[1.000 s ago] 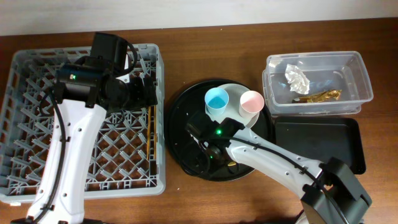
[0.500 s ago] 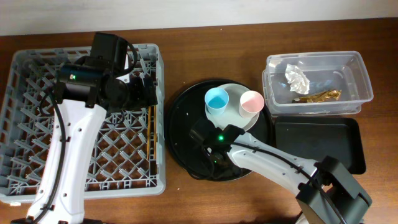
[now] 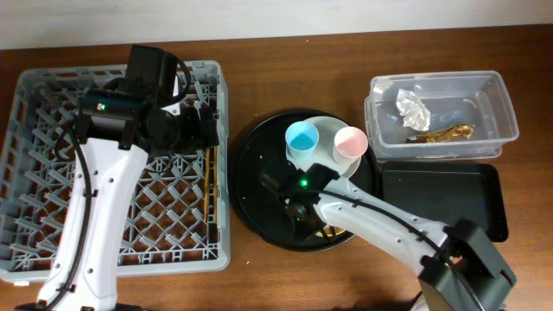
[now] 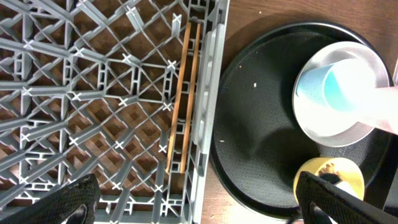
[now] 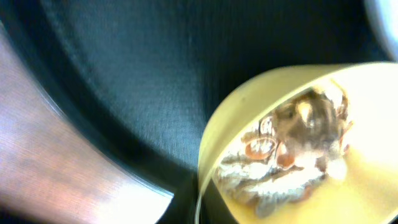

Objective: Sort waste into correct bins and load items into the dishwasher rack
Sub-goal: 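Tip the yellow bowl over the black tray to dump the food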

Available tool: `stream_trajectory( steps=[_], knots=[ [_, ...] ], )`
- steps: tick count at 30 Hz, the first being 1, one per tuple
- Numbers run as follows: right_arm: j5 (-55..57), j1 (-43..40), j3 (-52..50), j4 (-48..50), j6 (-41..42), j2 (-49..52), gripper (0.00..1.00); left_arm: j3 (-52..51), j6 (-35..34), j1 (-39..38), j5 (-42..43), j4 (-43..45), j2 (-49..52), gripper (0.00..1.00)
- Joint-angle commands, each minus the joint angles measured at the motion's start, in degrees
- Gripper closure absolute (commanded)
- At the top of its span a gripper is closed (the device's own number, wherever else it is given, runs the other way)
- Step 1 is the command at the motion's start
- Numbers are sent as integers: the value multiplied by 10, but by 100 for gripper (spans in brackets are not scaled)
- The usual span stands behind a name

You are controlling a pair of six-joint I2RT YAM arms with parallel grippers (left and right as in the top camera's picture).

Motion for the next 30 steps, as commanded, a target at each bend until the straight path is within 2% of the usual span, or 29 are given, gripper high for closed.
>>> stream_trajectory(
  steps=[1, 3, 5, 8, 10, 12, 16, 17, 22, 25, 27, 30],
  knots=[
    [-1, -3, 113, -60, 12, -7, 96, 5, -8, 3, -4, 0, -5, 1],
    [-5, -40, 164, -103, 31, -21, 96, 5, -8, 3, -4, 0, -5, 1],
    [-24, -102, 164, -113, 35, -64, 96, 5, -8, 3, -4, 0, -5, 1],
    [-57, -293, 163, -140, 34, -150, 96, 5, -8, 3, -4, 0, -5, 1],
    [-84, -425, 153, -155, 16, -165, 96, 5, -8, 3, -4, 0, -5, 1],
    [-214, -568, 103, -138, -72, -162, 96, 5, -8, 3, -4, 0, -5, 1],
    [-408, -724, -43, -28, -144, -159, 96, 5, -8, 3, -4, 0, -5, 1],
    [-470, -753, -82, 11, -166, -159, 96, 5, -8, 3, -4, 0, -5, 1],
    [-642, -859, -213, 175, -167, -156, 96, 5, -8, 3, -4, 0, -5, 1],
    [-684, -881, -252, 240, -165, -156, 96, 5, -8, 3, -4, 0, -5, 1],
    [-757, -906, -282, 290, -164, -156, 96, 5, -8, 3, -4, 0, -5, 1],
    [-819, -933, -282, 324, -134, -156, 96, 5, -8, 3, -4, 0, -5, 1]
  ],
)
